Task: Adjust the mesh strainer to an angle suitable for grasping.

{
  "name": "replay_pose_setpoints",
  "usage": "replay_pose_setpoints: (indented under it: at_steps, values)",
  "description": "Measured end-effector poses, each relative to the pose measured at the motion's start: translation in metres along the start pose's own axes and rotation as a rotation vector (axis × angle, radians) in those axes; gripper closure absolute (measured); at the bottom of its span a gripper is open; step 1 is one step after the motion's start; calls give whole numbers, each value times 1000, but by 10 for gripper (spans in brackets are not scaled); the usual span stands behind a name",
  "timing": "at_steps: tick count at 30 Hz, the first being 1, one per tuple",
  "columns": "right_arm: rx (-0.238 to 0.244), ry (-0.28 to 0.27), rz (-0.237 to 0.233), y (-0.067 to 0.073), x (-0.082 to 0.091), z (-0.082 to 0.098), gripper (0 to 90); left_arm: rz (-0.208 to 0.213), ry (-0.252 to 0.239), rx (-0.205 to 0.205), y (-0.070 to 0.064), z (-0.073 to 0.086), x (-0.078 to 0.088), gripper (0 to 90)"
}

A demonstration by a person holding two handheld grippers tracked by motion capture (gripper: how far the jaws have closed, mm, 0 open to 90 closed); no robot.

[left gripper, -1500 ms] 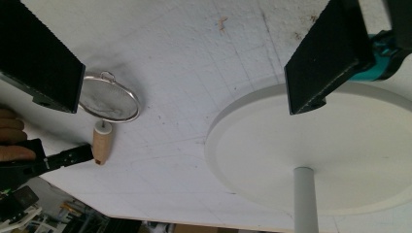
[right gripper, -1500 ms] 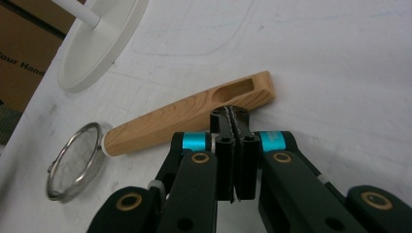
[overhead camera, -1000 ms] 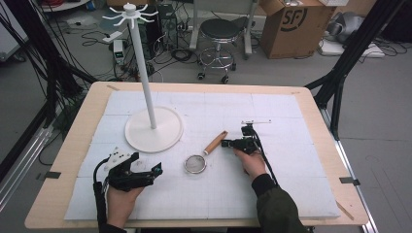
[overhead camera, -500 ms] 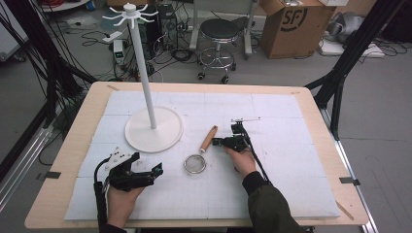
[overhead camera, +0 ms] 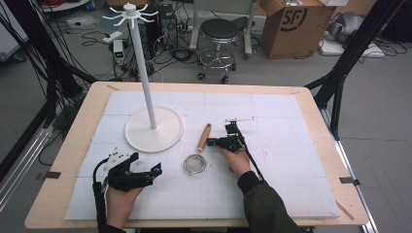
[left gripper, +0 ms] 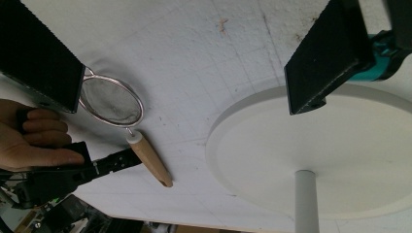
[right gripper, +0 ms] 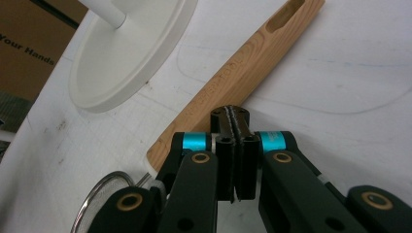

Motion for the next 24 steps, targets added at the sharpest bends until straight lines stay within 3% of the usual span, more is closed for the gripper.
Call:
replay_pose_setpoints:
  at_steps: [5, 23, 24]
  values:
    - [24, 8, 3, 10, -8, 2, 900, -2, -2, 2, 1, 0, 1, 16]
    - [28, 11, 0, 13, -11, 2, 900, -12, -3, 6, 2, 0, 4, 16]
    - [50, 9, 7, 13, -10, 2, 900, -13, -2, 3, 2, 0, 5, 16]
Point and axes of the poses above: each handheld gripper's, and its own axes: x roughly backward along the jaws, z roughly out of its underside, y roughly to its left, the point moved 2 cm from there along -x, roughly forward along the jaws, and after that the axes turned 15 degrees about -y, right-handed, at the moved point
